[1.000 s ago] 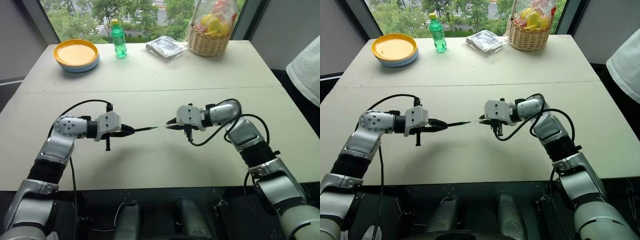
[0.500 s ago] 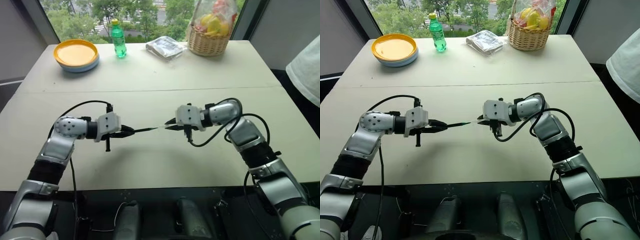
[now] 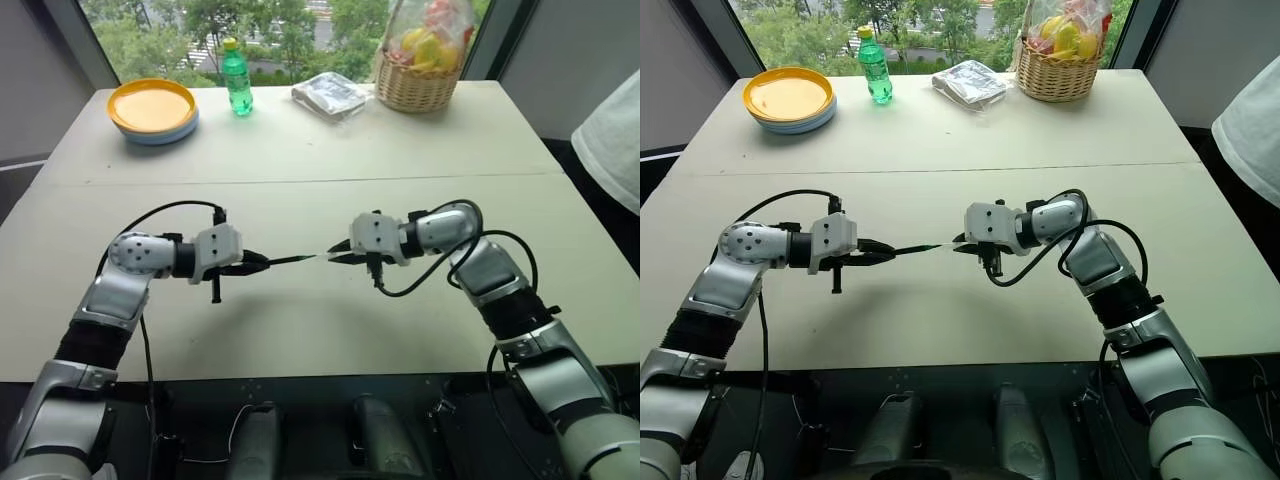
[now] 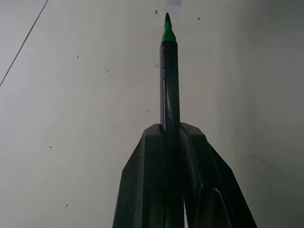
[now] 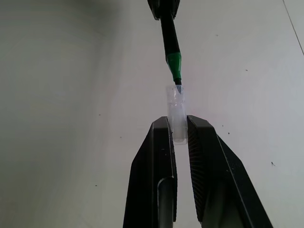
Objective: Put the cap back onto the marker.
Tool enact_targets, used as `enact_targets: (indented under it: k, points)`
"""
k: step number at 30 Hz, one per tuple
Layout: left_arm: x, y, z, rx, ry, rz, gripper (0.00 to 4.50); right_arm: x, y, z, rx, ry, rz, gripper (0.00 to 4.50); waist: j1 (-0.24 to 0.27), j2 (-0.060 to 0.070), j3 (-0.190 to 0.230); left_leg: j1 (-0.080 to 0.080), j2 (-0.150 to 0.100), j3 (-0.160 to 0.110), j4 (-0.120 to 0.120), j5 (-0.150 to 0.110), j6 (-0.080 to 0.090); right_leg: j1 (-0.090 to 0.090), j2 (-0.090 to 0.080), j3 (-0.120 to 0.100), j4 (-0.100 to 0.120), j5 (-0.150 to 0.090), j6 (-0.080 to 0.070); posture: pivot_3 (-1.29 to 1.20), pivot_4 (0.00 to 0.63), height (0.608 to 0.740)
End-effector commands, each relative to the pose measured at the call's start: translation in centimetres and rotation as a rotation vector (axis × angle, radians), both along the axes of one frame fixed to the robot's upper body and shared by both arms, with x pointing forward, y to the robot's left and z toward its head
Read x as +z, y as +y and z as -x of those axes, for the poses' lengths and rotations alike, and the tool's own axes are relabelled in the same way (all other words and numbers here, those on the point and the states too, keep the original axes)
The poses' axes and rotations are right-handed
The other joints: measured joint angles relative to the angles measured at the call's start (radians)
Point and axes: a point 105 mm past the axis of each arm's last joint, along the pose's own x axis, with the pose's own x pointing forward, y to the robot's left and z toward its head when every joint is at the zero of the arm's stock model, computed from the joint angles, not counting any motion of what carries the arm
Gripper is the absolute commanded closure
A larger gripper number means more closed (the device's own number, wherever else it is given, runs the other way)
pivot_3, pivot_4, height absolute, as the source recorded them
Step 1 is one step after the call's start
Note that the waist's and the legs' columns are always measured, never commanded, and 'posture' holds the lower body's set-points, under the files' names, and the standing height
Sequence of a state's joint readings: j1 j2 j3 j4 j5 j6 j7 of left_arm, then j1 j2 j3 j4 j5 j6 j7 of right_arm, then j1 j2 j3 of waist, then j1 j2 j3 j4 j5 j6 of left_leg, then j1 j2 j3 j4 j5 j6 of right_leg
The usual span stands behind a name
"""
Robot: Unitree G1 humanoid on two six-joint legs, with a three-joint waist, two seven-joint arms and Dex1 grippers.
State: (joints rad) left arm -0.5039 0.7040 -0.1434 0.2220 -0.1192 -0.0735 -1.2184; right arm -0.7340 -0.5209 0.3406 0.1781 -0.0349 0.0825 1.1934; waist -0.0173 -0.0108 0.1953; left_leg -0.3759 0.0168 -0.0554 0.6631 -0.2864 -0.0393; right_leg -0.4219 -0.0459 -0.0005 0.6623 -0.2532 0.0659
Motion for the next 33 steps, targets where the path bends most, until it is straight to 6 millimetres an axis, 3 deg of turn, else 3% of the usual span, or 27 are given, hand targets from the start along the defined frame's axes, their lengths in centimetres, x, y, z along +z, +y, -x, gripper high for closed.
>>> enact_targets:
  k: [1, 33]
  points:
    - [0.6, -0.1, 0.2, -0.012, -0.024, 0.002, 4.5, 1.2, 0.7, 0.4, 0.031, -0.037, -0.025, 4.46, 0.0, 0.0, 0.0, 0.0, 0.0, 0.0, 0.0, 0.0, 0.0, 0.0, 0.0, 0.0, 0.0, 0.0, 0.0, 0.0, 0.15, 0.74]
    - [0.6, -0.3, 0.2, -0.025, -0.021, -0.002, 4.5, 0.8, 2.5, 0.2, 0.039, -0.038, -0.04, 4.46, 0.0, 0.0, 0.0, 0.0, 0.0, 0.0, 0.0, 0.0, 0.0, 0.0, 0.0, 0.0, 0.0, 0.0, 0.0, 0.0, 0.15, 0.74]
